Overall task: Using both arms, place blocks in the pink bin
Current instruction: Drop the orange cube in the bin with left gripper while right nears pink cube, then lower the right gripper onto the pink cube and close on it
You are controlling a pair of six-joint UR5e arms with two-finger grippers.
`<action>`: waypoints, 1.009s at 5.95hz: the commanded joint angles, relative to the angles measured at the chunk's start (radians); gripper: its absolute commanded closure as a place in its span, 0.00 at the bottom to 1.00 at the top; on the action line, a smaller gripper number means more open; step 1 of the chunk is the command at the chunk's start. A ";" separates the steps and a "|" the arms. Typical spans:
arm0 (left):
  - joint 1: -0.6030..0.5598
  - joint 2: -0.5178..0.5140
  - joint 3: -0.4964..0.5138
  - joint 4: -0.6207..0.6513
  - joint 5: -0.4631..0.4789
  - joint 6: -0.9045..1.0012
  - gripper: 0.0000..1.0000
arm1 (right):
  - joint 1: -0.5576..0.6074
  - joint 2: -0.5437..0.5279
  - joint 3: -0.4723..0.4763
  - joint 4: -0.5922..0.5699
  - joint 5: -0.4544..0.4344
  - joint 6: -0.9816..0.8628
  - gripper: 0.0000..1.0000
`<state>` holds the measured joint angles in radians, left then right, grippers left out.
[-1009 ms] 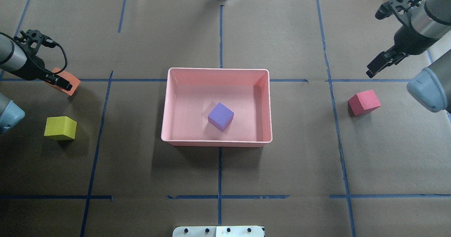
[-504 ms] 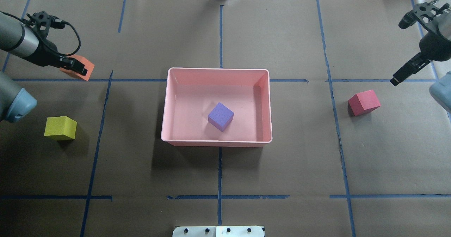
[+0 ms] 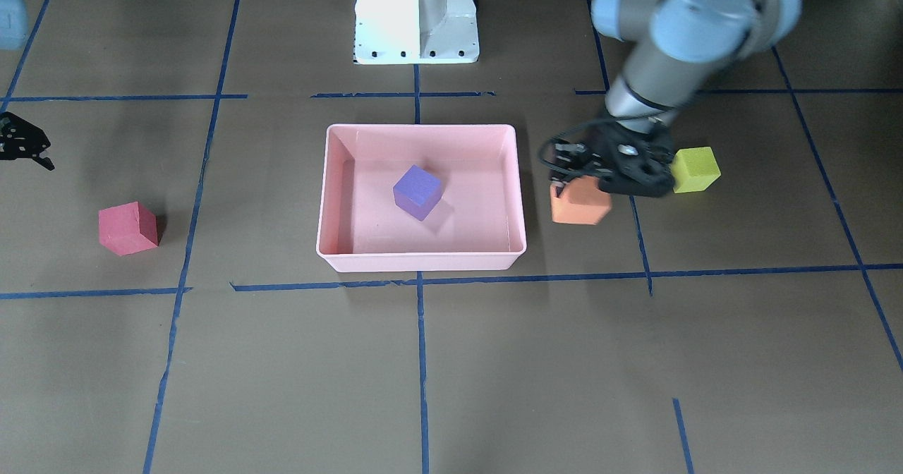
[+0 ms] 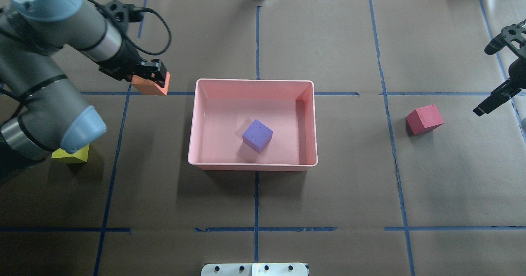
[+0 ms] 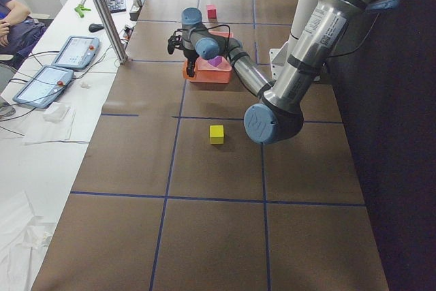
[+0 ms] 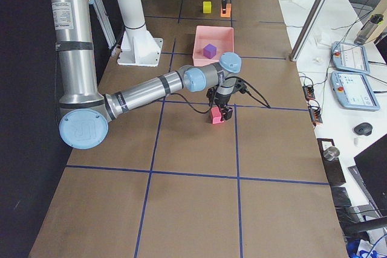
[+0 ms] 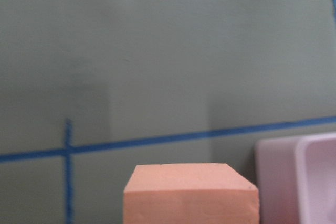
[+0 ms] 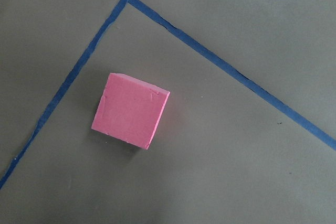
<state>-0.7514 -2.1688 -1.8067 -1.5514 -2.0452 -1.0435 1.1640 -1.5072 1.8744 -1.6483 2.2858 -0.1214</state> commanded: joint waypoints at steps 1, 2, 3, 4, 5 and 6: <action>0.171 -0.117 0.030 0.057 0.161 -0.185 0.00 | -0.015 0.010 -0.003 0.004 0.000 0.049 0.00; 0.175 -0.111 0.026 0.059 0.166 -0.187 0.00 | -0.067 0.043 -0.003 0.007 -0.006 0.238 0.00; 0.175 -0.108 0.024 0.057 0.168 -0.185 0.00 | -0.137 0.109 -0.017 0.007 -0.056 0.393 0.00; 0.175 -0.106 0.024 0.057 0.168 -0.185 0.00 | -0.174 0.128 -0.033 0.007 -0.081 0.440 0.00; 0.176 -0.106 0.024 0.057 0.168 -0.185 0.00 | -0.187 0.128 -0.043 0.007 -0.100 0.440 0.00; 0.176 -0.105 0.026 0.057 0.171 -0.185 0.00 | -0.202 0.128 -0.075 0.054 -0.117 0.442 0.00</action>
<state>-0.5758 -2.2744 -1.7820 -1.4941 -1.8766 -1.2287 0.9778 -1.3809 1.8241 -1.6256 2.1861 0.3145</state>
